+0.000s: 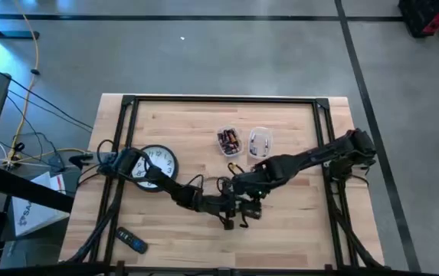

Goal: Insert battery
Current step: Close the lid of the black flashlight

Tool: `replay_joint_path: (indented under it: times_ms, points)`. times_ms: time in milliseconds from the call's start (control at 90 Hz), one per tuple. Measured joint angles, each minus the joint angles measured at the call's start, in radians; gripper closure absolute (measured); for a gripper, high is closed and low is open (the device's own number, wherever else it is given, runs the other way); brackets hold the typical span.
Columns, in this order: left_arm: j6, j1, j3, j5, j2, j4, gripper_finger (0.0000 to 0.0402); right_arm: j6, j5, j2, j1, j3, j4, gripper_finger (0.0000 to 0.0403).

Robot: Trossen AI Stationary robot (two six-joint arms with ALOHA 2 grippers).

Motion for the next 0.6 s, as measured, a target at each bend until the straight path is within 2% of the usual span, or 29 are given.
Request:
replay_joint_path:
  times_ms: [178, 333, 422, 600]
  points:
    - [-0.002, 0.0, 0.0, 0.0, 0.0, 0.0, 0.0302, -0.496, 0.053, 0.0, 0.032, 0.0, 0.004, 0.0188]
    - [-0.003, 0.0, 0.0, -0.001, 0.0, 0.0, 0.0302, -0.795, 0.134, 0.0, 0.055, 0.0, 0.027, 0.0199]
    - [-0.003, 0.001, 0.0, -0.004, 0.0, 0.0, 0.0302, -0.902, 0.142, 0.001, 0.056, 0.0, 0.036, 0.0206]
    - [-0.005, 0.002, 0.0, -0.004, 0.0, 0.0, 0.0302, -0.977, 0.125, 0.031, 0.04, 0.002, 0.052, 0.0229]
